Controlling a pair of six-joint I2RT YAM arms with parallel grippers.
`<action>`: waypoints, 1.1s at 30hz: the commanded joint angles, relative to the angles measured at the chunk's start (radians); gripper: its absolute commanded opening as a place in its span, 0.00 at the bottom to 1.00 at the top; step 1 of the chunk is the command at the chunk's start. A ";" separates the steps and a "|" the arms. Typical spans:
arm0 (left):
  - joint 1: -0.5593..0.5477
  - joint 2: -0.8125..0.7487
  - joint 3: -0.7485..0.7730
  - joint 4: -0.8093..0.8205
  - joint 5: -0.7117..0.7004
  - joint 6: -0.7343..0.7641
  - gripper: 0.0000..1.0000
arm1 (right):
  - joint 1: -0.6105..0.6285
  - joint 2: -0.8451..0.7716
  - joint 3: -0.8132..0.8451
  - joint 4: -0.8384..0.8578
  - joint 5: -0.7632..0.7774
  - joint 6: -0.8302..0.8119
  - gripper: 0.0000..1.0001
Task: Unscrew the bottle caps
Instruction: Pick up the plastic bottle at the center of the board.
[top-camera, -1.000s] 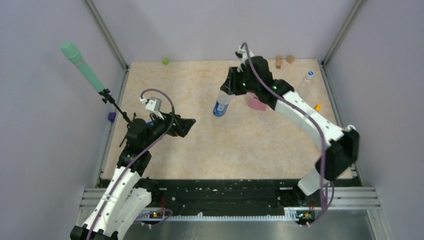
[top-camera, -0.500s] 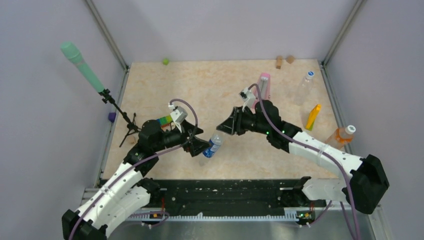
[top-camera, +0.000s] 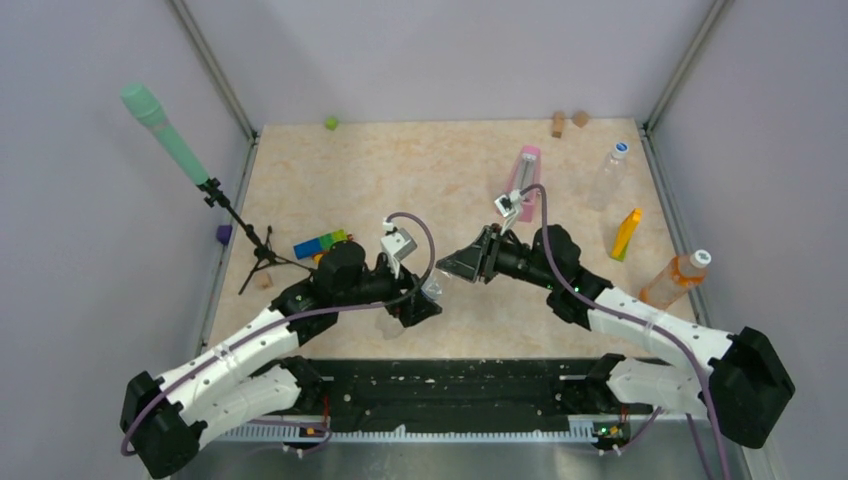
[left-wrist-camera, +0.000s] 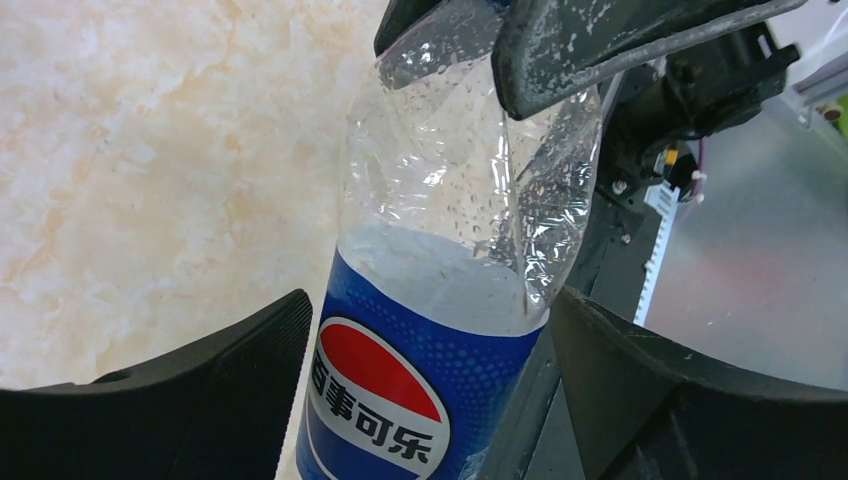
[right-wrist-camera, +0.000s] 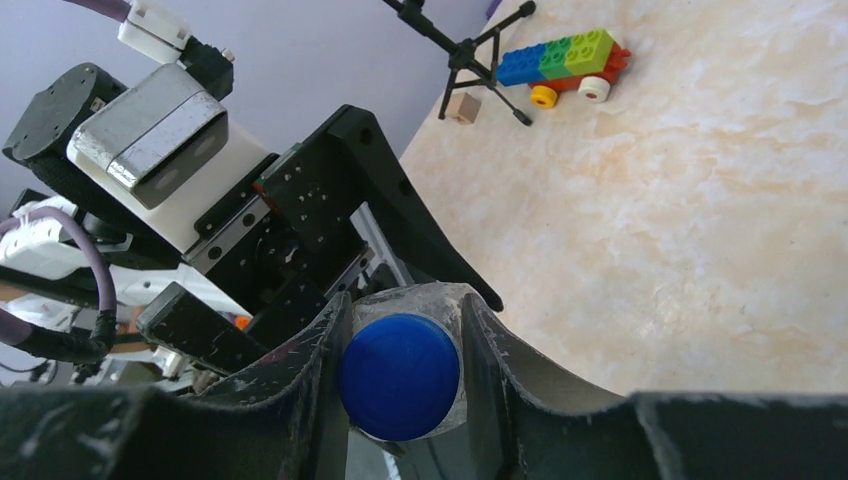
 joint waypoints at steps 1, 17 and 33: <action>-0.030 0.006 0.012 -0.025 -0.026 0.051 0.87 | 0.005 -0.023 -0.077 0.215 -0.038 0.049 0.11; -0.066 0.113 0.034 -0.020 -0.054 0.091 0.74 | -0.003 -0.027 -0.154 0.303 0.002 0.095 0.12; -0.120 0.132 0.068 -0.082 -0.320 0.146 0.00 | -0.006 -0.090 -0.225 0.200 0.116 0.129 0.78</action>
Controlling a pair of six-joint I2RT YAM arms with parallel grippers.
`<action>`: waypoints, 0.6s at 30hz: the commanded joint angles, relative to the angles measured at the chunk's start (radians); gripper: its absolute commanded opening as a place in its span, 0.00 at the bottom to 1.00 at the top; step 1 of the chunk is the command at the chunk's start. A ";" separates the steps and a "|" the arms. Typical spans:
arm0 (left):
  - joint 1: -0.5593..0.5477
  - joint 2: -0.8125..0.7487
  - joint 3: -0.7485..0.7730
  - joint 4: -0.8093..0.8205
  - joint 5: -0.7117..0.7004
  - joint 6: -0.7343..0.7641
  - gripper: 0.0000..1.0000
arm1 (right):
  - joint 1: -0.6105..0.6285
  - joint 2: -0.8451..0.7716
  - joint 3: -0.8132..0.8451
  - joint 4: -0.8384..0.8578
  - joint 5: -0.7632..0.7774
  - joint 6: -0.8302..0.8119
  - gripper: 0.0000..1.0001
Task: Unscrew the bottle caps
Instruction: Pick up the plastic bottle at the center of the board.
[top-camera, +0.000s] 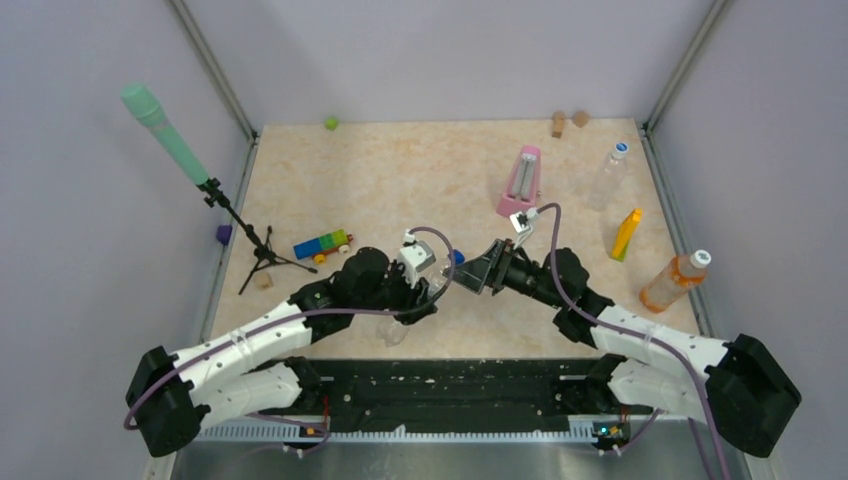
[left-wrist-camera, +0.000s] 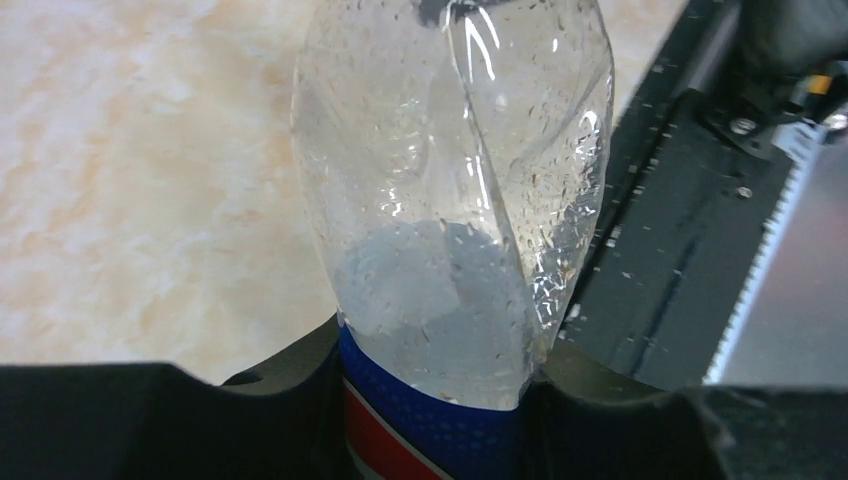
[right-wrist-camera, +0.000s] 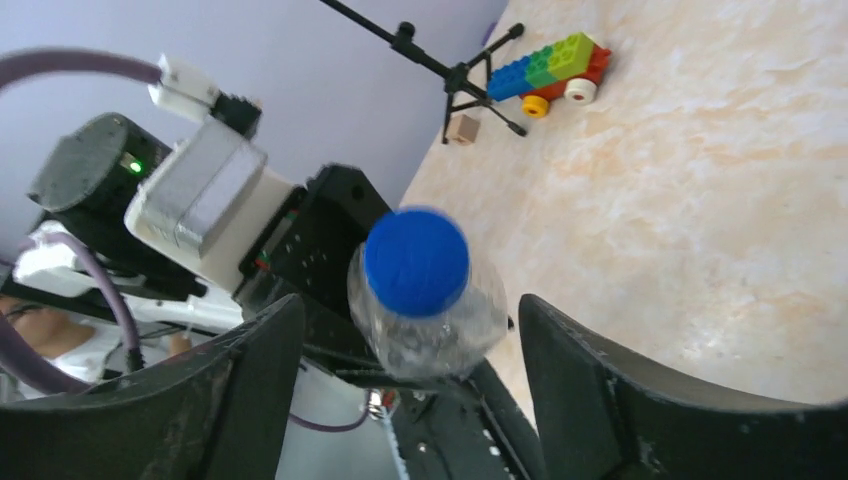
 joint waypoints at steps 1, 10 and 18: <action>-0.003 0.038 0.075 -0.030 -0.189 0.057 0.00 | -0.010 -0.054 0.000 -0.090 0.063 -0.014 0.80; -0.173 0.102 0.091 -0.064 -0.526 0.421 0.00 | -0.064 -0.204 -0.074 -0.188 0.095 -0.004 0.76; -0.219 0.089 0.027 -0.005 -0.541 0.732 0.00 | -0.160 -0.228 -0.130 -0.139 -0.125 0.009 0.65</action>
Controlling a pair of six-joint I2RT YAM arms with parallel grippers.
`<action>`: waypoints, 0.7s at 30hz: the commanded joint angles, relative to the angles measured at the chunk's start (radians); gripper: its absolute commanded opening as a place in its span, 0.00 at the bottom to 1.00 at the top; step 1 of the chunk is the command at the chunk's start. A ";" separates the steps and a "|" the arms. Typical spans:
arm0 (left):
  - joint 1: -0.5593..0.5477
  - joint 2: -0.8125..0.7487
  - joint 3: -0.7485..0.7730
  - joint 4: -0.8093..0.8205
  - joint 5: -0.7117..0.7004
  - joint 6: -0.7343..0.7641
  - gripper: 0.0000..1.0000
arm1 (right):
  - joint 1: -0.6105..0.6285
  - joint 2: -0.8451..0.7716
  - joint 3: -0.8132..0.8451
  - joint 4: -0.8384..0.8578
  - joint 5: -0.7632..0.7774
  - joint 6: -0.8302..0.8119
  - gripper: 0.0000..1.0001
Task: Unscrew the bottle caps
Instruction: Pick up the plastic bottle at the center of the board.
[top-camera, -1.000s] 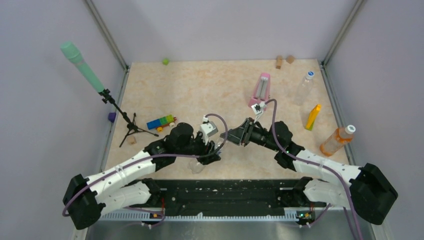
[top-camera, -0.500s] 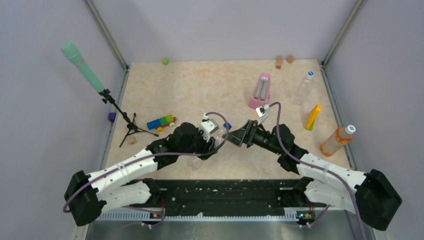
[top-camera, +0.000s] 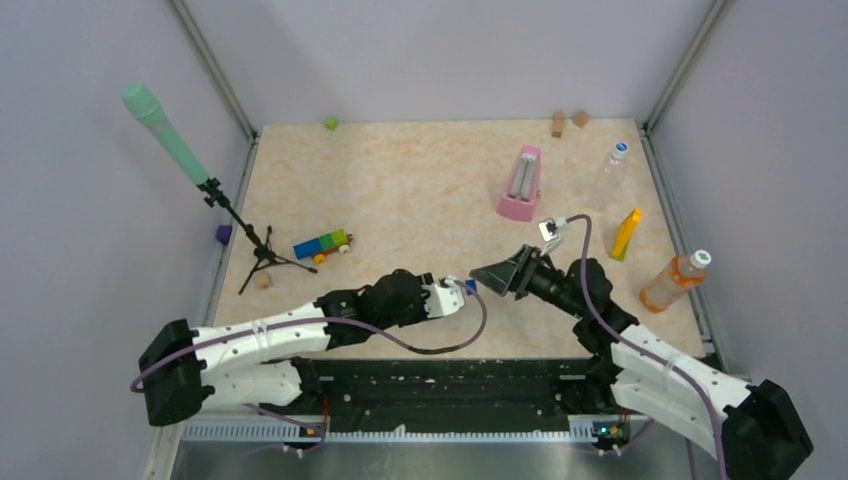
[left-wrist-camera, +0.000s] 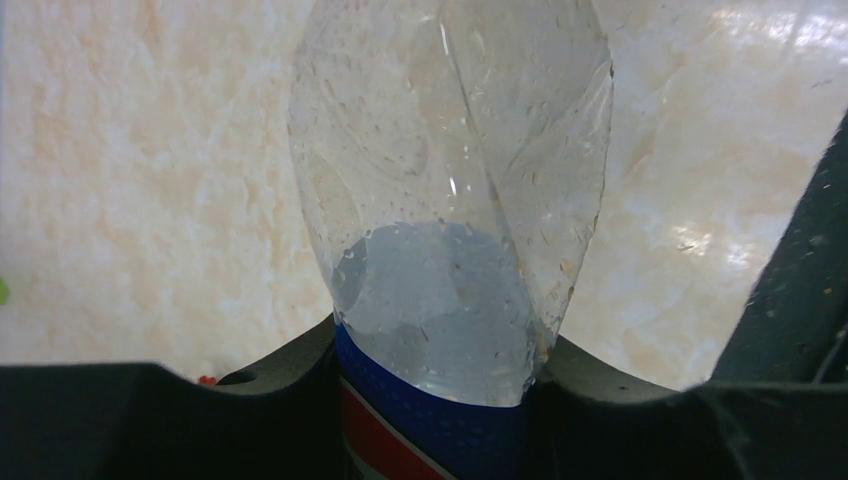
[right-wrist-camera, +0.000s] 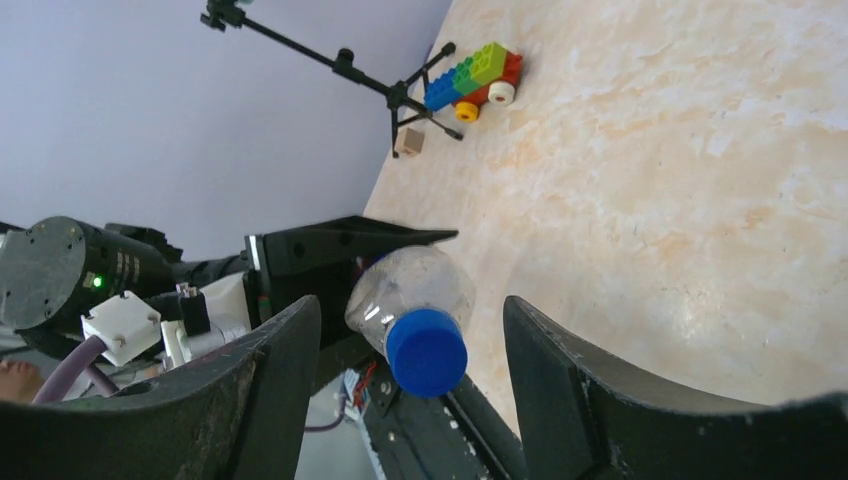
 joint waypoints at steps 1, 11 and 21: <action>-0.003 -0.050 -0.026 0.086 -0.065 0.197 0.00 | -0.029 0.022 -0.016 0.043 -0.150 -0.008 0.65; -0.002 -0.149 -0.112 0.203 0.016 0.333 0.00 | -0.029 0.145 -0.082 0.316 -0.265 0.043 0.55; 0.015 -0.113 -0.106 0.191 0.053 0.319 0.00 | -0.029 0.132 -0.115 0.368 -0.312 0.038 0.32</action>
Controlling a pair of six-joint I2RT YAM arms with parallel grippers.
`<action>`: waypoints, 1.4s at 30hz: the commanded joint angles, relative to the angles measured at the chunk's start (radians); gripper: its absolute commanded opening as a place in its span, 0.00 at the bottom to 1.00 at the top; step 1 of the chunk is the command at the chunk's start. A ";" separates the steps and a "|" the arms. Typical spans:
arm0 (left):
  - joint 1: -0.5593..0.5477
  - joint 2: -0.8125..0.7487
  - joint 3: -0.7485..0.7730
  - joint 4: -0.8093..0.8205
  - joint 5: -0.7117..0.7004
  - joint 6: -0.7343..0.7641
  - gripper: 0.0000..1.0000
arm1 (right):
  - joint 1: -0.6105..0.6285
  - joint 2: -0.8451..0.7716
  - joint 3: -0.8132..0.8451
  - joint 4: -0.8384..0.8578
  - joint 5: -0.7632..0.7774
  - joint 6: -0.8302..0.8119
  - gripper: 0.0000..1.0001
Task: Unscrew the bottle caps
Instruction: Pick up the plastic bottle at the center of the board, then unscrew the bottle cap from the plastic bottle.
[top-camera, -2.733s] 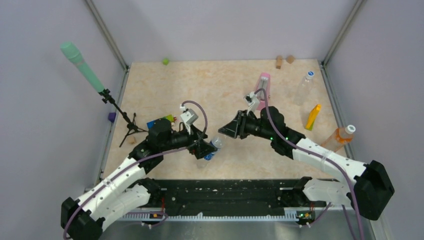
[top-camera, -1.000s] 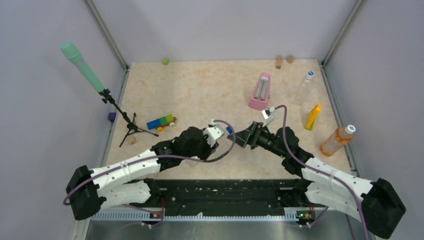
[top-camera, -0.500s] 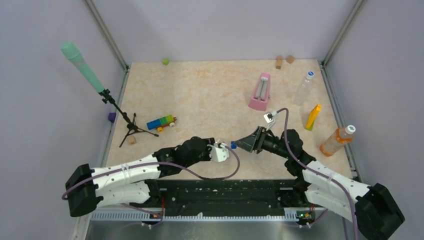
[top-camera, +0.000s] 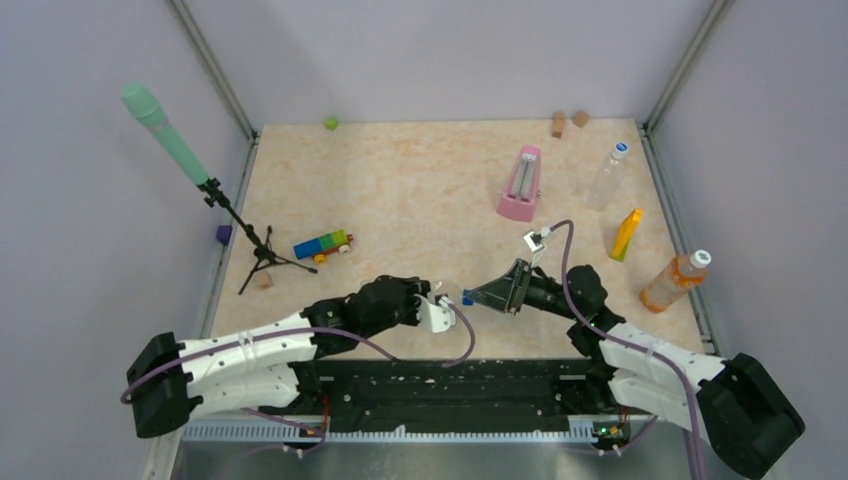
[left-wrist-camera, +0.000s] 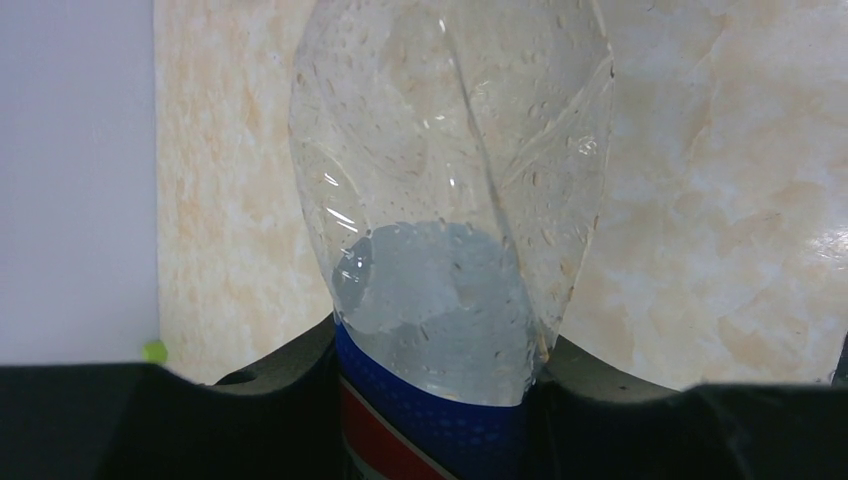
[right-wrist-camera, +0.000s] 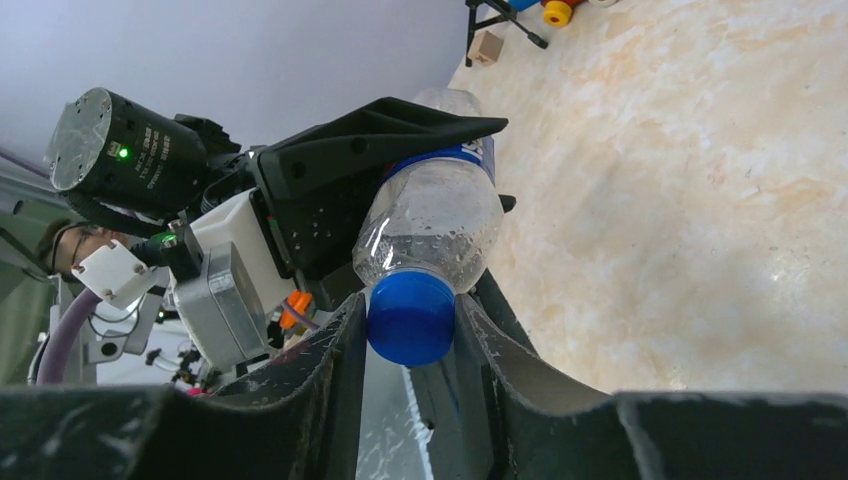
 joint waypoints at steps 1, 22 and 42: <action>0.012 0.006 0.006 0.059 0.055 -0.017 0.00 | -0.003 -0.017 -0.019 0.073 -0.041 -0.018 0.31; 0.104 0.021 -0.022 0.083 0.190 -0.028 0.00 | 0.014 0.066 0.065 -0.001 -0.013 -0.113 0.47; 0.106 0.028 -0.019 0.084 0.167 -0.037 0.00 | 0.014 0.094 0.117 0.015 -0.057 -0.148 0.00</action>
